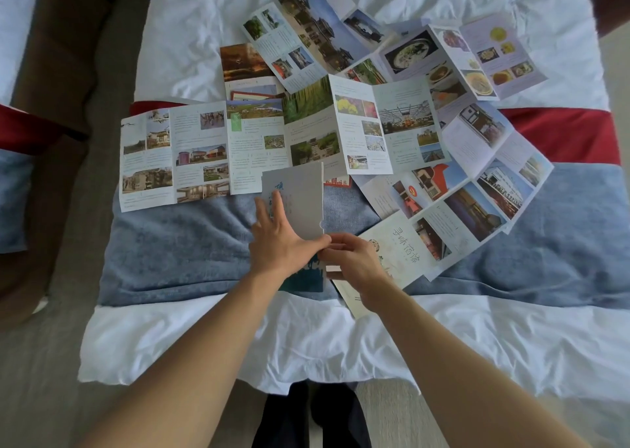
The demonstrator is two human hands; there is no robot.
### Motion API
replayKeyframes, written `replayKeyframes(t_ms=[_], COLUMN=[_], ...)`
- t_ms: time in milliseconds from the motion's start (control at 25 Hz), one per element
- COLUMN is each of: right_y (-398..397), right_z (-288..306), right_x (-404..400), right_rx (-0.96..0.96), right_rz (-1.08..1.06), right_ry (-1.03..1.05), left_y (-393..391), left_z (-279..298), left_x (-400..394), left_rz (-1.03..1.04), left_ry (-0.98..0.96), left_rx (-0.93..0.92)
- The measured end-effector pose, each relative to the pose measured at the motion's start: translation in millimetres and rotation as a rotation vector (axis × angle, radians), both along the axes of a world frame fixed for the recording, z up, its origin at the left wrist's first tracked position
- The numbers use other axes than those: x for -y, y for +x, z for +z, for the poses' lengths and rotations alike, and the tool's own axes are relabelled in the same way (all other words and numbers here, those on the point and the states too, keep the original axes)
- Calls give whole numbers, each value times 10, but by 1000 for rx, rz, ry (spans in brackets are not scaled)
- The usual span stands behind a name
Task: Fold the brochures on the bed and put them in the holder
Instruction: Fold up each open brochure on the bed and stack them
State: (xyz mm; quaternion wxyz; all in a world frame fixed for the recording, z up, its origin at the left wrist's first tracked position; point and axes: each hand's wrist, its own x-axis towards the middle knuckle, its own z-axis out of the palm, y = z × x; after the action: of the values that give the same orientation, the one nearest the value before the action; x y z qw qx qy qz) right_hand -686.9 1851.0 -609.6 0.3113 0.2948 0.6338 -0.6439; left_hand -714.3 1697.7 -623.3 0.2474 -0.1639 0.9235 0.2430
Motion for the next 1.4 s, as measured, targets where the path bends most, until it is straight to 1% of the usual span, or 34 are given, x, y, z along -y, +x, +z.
replayKeyframes(t_ms=[40,80,160,200,240,280,360,440,600,720,800,880,960,1120,1280,1400], right_y=[43,92,203,272,345,405,472,485,398,369,357,327,286,234,199,175], right_z=[-40,-92,-216,-285,-351,-404,-482,-519,-533,-510,-454,-383,-319,-195,-89,-39], right_x=[-49,-125,-355,-496,-617,-709,-760,-702,-616,-577,-561,-567,-551,-405,-353,-306], right_rx=[13,33,66,93,137,198,306,343,380,313,227,144,105,65,37,4], right_rz=[-45,-111,-222,-235,-235,-236,-276,-363,-551,-703,-746,-759,-746,-649,-609,-517], right_ry=[52,165,511,669,771,809,725,596,549,493,488,452,372,238,216,235], left_y=[-1,-3,18,37,58,75,106,140,187,207,210,191,133,65,51,66], left_z=[-2,-7,-22,-29,-40,-54,-84,-107,-125,-109,-90,-63,-36,36,104,135], left_x=[6,19,41,43,46,50,71,99,155,208,244,261,259,287,371,347], left_rz=[-42,-81,-147,-170,-186,-193,-199,-190,-177,-157,-126,-74,-18,-21,-52,-70], left_ry=[-26,-39,-61,-76,-91,-101,-120,-128,-128,-121,-109,-100,-104,-118,-105,-78], left_rx=[-29,-47,-63,-67,-69,-66,-58,-65,-100,-131,-137,-130,-115,-128,-165,-188])
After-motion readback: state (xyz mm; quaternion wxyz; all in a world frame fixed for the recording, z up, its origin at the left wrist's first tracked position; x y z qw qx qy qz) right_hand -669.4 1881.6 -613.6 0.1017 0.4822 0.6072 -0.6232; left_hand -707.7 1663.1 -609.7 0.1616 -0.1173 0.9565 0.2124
